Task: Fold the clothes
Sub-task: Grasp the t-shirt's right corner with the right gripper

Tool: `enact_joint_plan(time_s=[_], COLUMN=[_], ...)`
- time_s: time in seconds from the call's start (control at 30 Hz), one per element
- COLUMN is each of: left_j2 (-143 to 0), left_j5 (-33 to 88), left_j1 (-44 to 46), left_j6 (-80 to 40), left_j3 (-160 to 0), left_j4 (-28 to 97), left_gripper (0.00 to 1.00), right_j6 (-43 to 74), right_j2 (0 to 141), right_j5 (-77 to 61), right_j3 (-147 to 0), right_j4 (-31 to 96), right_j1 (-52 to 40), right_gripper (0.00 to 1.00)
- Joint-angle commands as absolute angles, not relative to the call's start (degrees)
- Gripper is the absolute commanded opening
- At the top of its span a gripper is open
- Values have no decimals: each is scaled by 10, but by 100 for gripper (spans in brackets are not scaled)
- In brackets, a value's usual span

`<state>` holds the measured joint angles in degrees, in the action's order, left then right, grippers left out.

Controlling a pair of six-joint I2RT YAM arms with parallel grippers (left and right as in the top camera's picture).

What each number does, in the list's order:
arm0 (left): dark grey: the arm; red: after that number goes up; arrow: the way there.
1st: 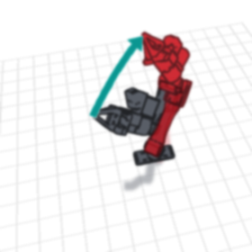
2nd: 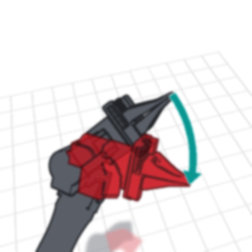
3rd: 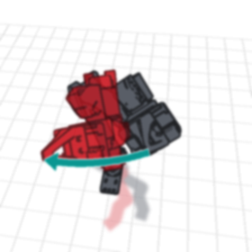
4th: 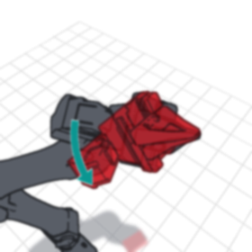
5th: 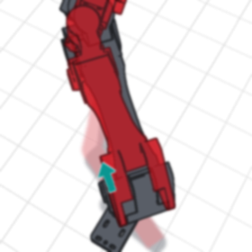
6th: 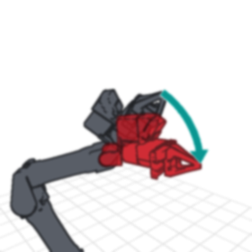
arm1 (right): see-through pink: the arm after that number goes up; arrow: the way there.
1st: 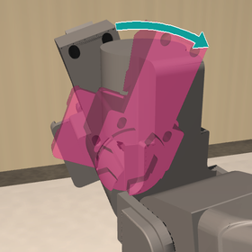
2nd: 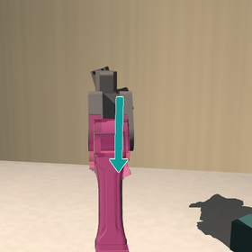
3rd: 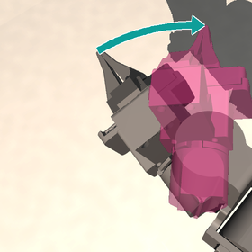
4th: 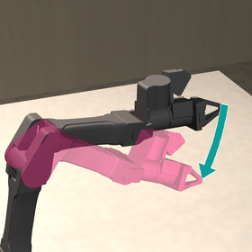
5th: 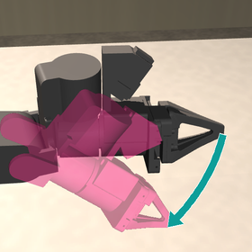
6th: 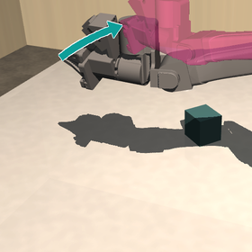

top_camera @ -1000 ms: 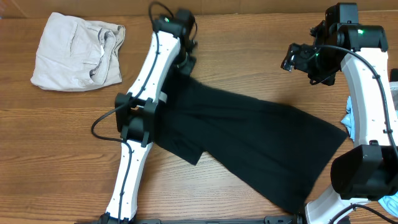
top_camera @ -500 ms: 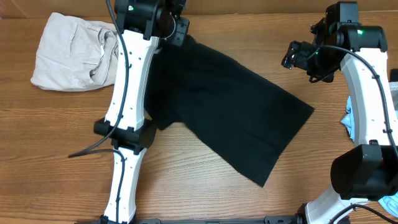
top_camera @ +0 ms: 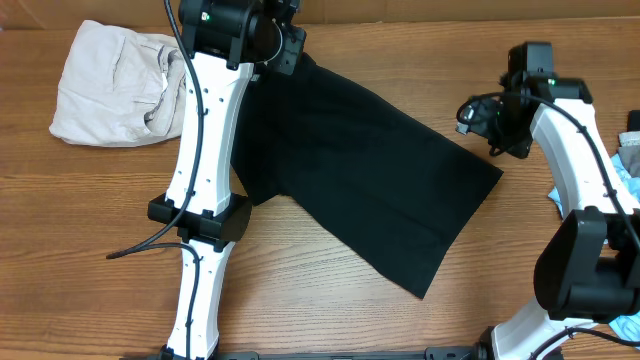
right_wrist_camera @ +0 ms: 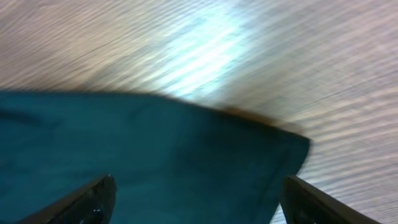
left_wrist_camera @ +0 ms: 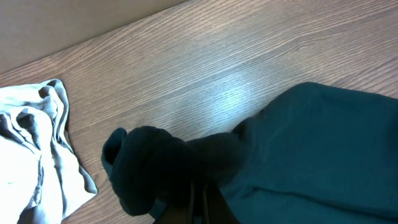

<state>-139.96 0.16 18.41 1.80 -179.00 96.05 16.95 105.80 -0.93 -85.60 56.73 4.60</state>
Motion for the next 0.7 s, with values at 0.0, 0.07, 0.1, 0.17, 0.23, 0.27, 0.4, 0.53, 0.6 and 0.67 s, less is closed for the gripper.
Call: enact_joint_plan(time_s=[0.0, 0.07, 0.1, 0.17, 0.23, 0.27, 0.4, 0.53, 0.6, 0.67], left_j2=[-1386, -1386, -1386, -1386, -1386, -1386, -1386, -1386, -1386, -1386], left_j5=[-1, -2, -2, -3, -4, -4, -4, -4, -4, -4], left_j1=[184, 184, 184, 184, 184, 184, 184, 184, 184, 184], left_j6=[11, 11, 11, 11, 11, 11, 11, 11, 11, 11], left_j3=[-1800, -1800, -1800, -1800, -1800, -1800, -1800, -1800, -1800, -1800], left_j4=[960, 960, 961, 961, 961, 961, 963, 965, 965, 966], left_gripper=[4, 4, 4, 4, 4, 4, 4, 4, 4, 4], right_j6=[211, 216, 225, 236, 248, 258, 271, 271, 273, 273], right_j2=[1059, 1059, 1059, 1059, 1059, 1059, 1061, 1068, 1069, 1069], right_j5=[38, 38, 38, 36, 40, 45, 51, 51, 50, 46], right_j3=[-804, -772, -757, -731, -711, -701, -672, -654, -639, -632], right_j4=[526, 490, 474, 444, 417, 404, 368, 349, 333, 326], right_j1=[62, 67, 69, 73, 78, 80, 92, 99, 99, 99], right_gripper=[86, 84, 84, 82, 81, 81, 80, 76, 72, 66])
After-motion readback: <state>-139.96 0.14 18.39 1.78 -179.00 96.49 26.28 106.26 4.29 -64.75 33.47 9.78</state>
